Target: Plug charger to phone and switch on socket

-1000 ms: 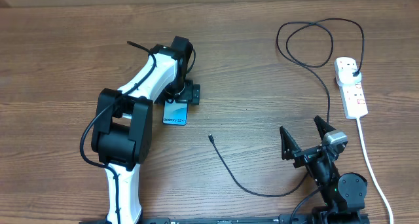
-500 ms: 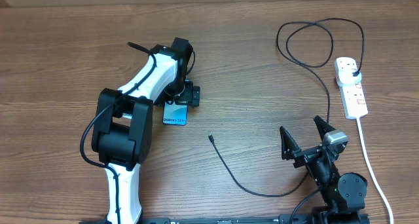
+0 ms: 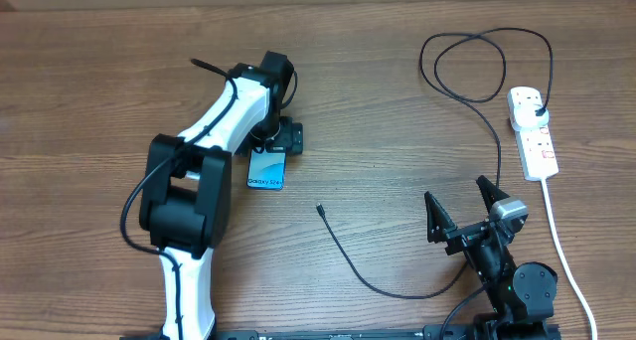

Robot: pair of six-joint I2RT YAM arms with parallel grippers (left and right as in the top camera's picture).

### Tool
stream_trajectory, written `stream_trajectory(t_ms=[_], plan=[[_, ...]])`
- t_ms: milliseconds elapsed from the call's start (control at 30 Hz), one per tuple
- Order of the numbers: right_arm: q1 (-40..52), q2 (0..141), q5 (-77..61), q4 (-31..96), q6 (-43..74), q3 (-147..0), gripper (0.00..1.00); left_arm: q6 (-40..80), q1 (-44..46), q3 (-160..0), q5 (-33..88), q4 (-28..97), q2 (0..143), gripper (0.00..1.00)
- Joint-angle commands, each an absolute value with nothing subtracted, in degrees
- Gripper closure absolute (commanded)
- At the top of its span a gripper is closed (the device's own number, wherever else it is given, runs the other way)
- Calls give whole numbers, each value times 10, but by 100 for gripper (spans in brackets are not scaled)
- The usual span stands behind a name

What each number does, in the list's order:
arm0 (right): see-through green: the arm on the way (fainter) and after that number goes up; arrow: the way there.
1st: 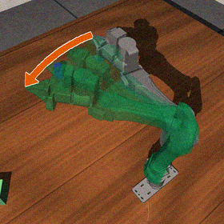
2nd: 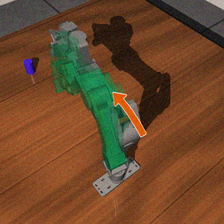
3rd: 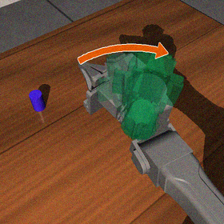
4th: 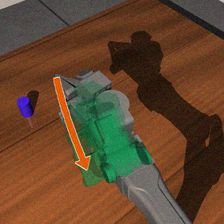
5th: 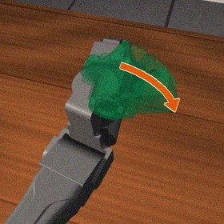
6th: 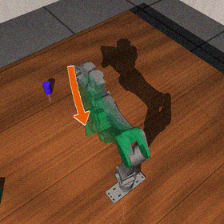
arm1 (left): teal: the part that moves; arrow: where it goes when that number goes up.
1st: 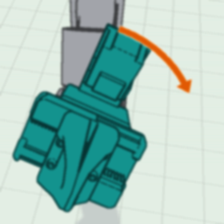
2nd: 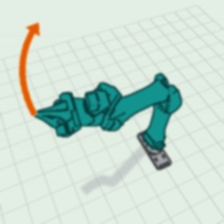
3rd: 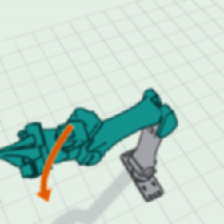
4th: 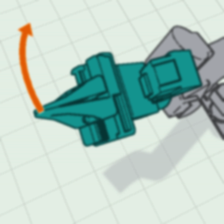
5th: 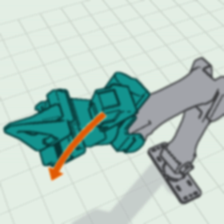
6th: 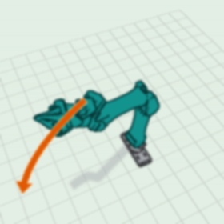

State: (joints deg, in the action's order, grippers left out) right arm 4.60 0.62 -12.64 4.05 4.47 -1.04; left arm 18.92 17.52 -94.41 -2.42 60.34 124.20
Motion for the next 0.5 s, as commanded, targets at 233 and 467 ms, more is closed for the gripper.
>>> stream_trajectory(t_ms=[233, 467], plan=[[48, 2, -121, 37, 44, -4, 0, 132, 169, -951, -33, 609, 1119, 0], [48, 2, -121, 37, 44, -4, 0, 133, 169, -947, -32, 605, 1188, 0]])
